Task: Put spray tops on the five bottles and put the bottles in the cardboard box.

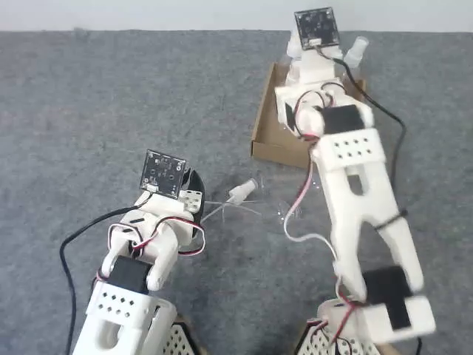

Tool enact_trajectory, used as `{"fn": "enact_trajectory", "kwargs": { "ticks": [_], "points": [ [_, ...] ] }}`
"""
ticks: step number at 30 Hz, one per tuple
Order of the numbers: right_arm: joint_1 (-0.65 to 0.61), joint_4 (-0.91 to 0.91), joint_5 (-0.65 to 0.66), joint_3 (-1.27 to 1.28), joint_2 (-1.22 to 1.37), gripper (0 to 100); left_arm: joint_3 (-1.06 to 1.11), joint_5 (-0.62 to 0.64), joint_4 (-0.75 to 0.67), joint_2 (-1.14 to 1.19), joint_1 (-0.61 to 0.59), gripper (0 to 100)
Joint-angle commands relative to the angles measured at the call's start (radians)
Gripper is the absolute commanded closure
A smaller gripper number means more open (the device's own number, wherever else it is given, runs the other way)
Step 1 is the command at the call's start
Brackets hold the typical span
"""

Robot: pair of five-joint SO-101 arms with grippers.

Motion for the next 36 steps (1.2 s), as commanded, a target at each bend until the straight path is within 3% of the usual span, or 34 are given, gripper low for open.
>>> {"fn": "enact_trajectory", "kwargs": {
  "ticks": [1, 4, 8, 18, 25, 36],
  "points": [
    [-0.012, 0.237, -0.021, -0.018, -0.143, 71.3, -0.012, -0.006, -0.028, -0.018, -0.003, 99],
    [-0.053, 0.344, -0.169, 0.038, -0.186, 71.3, -0.012, -0.006, -0.028, -0.018, -0.003, 99],
    [-0.143, 0.332, -0.37, 0.21, -0.205, 71.3, -0.012, -0.006, -0.029, -0.018, -0.003, 99],
    [-0.174, -0.179, -0.733, 0.591, -0.206, 71.4, -0.015, -0.006, -0.032, -0.018, -0.058, 99],
    [-0.105, -0.329, -0.829, 0.657, -0.202, 71.4, -0.015, -0.006, -0.032, -0.018, -0.058, 99],
    [-0.07, -0.432, -0.856, 0.773, -0.202, 71.4, -0.015, -0.006, -0.032, -0.018, -0.058, 99]
  ]
}}
